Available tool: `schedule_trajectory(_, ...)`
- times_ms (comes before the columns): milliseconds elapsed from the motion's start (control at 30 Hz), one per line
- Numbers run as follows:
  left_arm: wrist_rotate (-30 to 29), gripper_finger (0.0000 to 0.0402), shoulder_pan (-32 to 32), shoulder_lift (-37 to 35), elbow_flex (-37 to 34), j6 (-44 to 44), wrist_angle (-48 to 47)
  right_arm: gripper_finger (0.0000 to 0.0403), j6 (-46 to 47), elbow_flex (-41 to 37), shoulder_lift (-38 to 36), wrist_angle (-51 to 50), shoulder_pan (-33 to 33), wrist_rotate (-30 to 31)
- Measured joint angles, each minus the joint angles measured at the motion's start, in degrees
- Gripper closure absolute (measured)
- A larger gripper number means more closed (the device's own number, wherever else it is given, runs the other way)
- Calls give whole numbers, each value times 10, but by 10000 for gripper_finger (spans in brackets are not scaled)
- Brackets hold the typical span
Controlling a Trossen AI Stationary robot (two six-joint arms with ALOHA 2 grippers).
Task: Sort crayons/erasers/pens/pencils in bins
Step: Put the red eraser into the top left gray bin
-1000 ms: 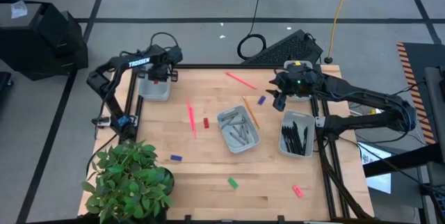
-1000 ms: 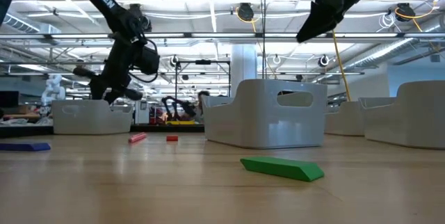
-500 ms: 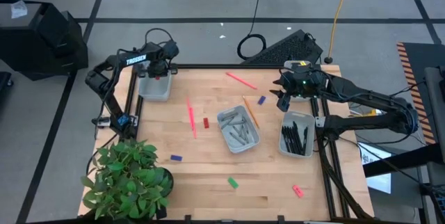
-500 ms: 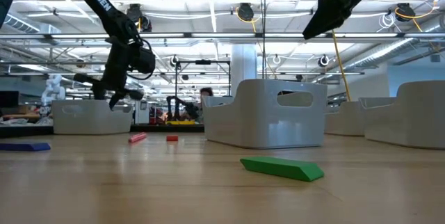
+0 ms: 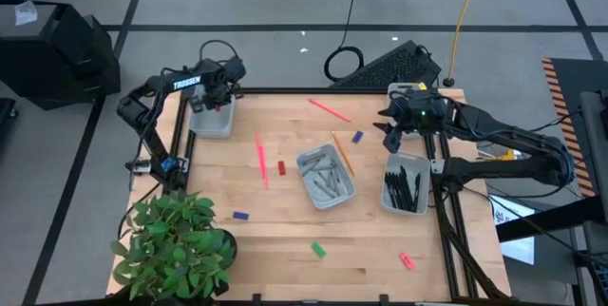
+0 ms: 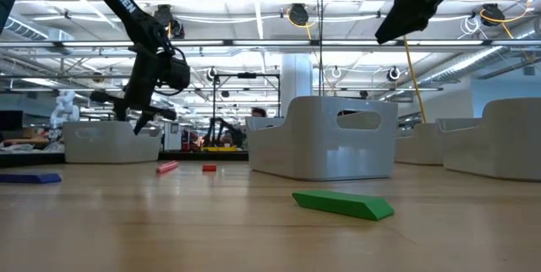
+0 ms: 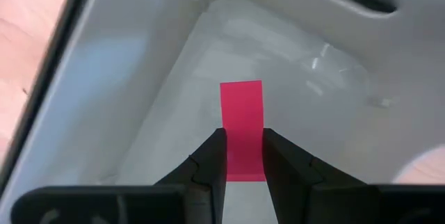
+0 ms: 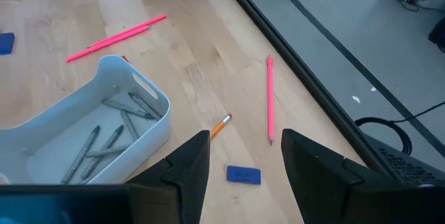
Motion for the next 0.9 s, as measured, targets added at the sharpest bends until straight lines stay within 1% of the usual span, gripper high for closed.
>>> schedule_trajectory(67,16,313,3,0,-7,-8,4,232,3,0,-6,-5,0,0)
schedule_trajectory(167,26,313,3,0,-8,-12,10,232,3,0,-15,-13,0,0)
schedule_trajectory(233,35,306,3,0,-8,-9,10,232,3,0,-22,-18,0,0)
schedule_trajectory(333,52,274,9,-1,-8,16,7,232,-1,0,-31,-22,0,0)
schedule_trajectory(500,59,210,10,-8,-8,39,-36,232,-12,0,-42,-23,0,0)
schedule_trajectory(600,52,192,-1,-31,-8,51,-46,232,-20,0,-43,-22,0,0)
schedule_trajectory(767,23,188,-48,-106,-7,53,-51,232,-27,0,-43,-22,0,0)
schedule_trajectory(900,27,188,-119,-167,-6,69,-29,232,-11,0,-43,-20,0,-2)
